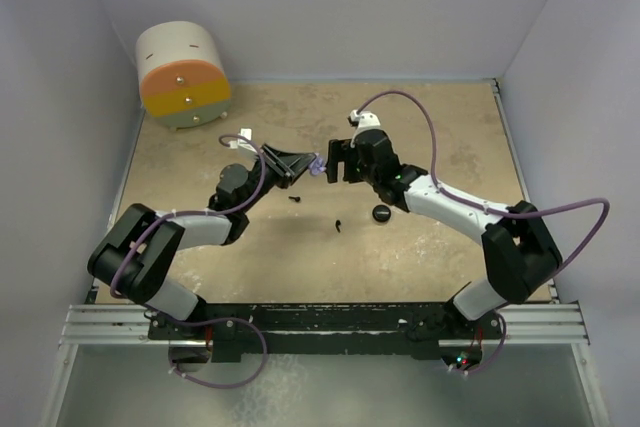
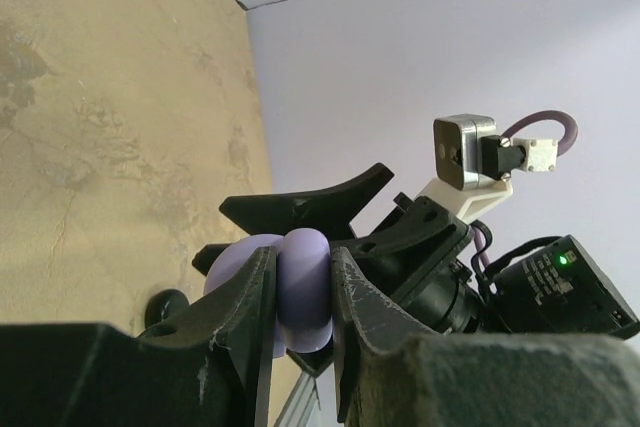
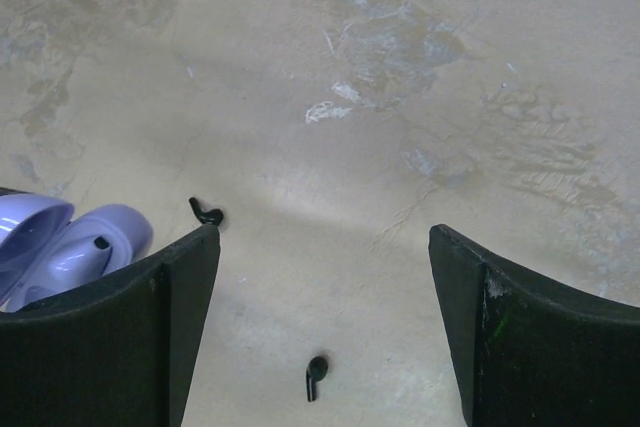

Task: Insert the wireless bluetooth earbuds into the charging case
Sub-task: Place the earbud in the charging case, then close the charging case, then place the charging case at the center of the board, then pick up the charging case at the center of the board.

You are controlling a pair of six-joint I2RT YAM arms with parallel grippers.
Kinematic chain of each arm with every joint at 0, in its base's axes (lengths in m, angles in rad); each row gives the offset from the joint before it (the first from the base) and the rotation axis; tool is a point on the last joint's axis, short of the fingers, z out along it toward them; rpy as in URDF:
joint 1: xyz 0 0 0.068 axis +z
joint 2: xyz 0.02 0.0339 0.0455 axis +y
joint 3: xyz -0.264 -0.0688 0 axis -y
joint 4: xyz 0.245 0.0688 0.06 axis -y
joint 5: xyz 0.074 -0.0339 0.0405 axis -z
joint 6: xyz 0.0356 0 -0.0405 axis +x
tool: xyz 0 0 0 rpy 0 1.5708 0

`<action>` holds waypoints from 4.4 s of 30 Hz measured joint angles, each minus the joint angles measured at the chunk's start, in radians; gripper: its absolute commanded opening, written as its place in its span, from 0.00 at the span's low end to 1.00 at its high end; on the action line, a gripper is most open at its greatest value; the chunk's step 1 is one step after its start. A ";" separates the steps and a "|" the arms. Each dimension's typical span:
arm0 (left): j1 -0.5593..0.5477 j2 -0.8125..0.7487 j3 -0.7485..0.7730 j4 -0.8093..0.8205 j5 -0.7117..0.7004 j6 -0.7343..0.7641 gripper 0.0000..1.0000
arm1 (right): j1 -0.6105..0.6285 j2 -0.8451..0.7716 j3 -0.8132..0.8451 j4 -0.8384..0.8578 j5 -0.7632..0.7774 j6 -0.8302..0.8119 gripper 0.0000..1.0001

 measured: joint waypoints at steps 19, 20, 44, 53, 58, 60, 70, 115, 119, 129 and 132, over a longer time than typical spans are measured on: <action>0.005 0.022 0.000 0.006 -0.021 -0.002 0.00 | 0.124 0.013 0.001 -0.055 0.086 0.068 0.88; 0.005 0.023 0.000 0.007 -0.025 -0.007 0.00 | 0.126 0.010 -0.003 -0.054 0.091 0.080 0.88; -0.108 0.122 -0.034 0.204 -0.274 -0.320 0.00 | 0.260 0.002 -0.223 0.447 0.360 0.048 0.88; -0.116 0.122 -0.034 0.196 -0.306 -0.352 0.00 | 0.260 0.024 -0.232 0.550 0.452 0.016 0.88; -0.120 0.124 -0.036 0.184 -0.298 -0.352 0.00 | 0.265 0.019 -0.262 0.572 0.483 0.021 0.89; -0.122 0.124 -0.041 0.183 -0.292 -0.352 0.00 | 0.267 0.006 -0.276 0.571 0.486 0.025 0.90; -0.099 0.124 -0.081 0.163 -0.278 -0.338 0.00 | 0.267 -0.114 -0.343 0.506 0.551 0.080 1.00; 0.262 0.299 0.180 -0.346 -0.322 0.227 0.70 | 0.241 -0.251 -0.268 -0.276 0.385 0.671 1.00; 0.267 0.170 0.146 -0.469 -0.394 0.256 0.70 | 0.185 -0.251 -0.267 -0.326 0.380 0.699 1.00; 0.224 -0.203 0.005 -0.584 -0.399 0.267 0.68 | 0.054 -0.190 -0.222 -0.414 0.382 0.688 1.00; 0.212 -0.292 0.005 -0.618 -0.370 0.282 0.67 | 0.049 -0.160 -0.217 -0.420 0.377 0.680 1.00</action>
